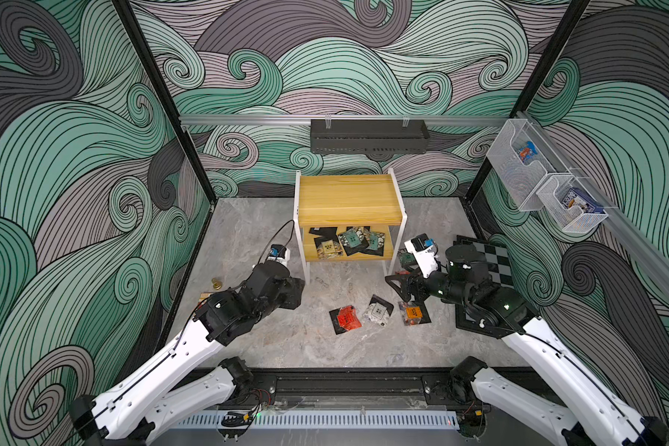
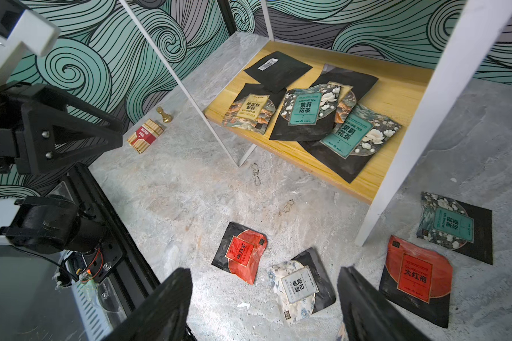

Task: Remove the tea bags from the shelf
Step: Place the tea bag at the center of the board, then pick up the tea bag from the shelf.

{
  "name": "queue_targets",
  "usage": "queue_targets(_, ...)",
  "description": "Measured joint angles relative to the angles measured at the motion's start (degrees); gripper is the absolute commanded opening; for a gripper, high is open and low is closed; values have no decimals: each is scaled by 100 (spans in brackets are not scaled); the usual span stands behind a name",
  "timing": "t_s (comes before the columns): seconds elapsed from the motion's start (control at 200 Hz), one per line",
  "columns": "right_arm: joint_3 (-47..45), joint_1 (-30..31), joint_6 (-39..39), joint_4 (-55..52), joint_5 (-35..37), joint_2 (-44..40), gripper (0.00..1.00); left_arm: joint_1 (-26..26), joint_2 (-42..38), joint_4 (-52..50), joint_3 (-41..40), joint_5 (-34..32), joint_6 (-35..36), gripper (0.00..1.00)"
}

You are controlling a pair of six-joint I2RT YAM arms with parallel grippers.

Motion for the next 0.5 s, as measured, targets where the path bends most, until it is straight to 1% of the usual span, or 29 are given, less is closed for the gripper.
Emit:
queue_targets(0.09,-24,7,-28,76,-136,20,81,271,0,-7,0,278,-46,59)
queue_targets(0.19,-109,133,-227,219,-157,24,81,538,22,-4,0,579,-90,60)
queue_targets(0.38,-162,949,-940,490,138,186,81,964,144,15,0,1117,-157,60)
queue_targets(0.5,-284,1180,-1368,916,245,367,81,1172,212,37,0,1412,-210,60)
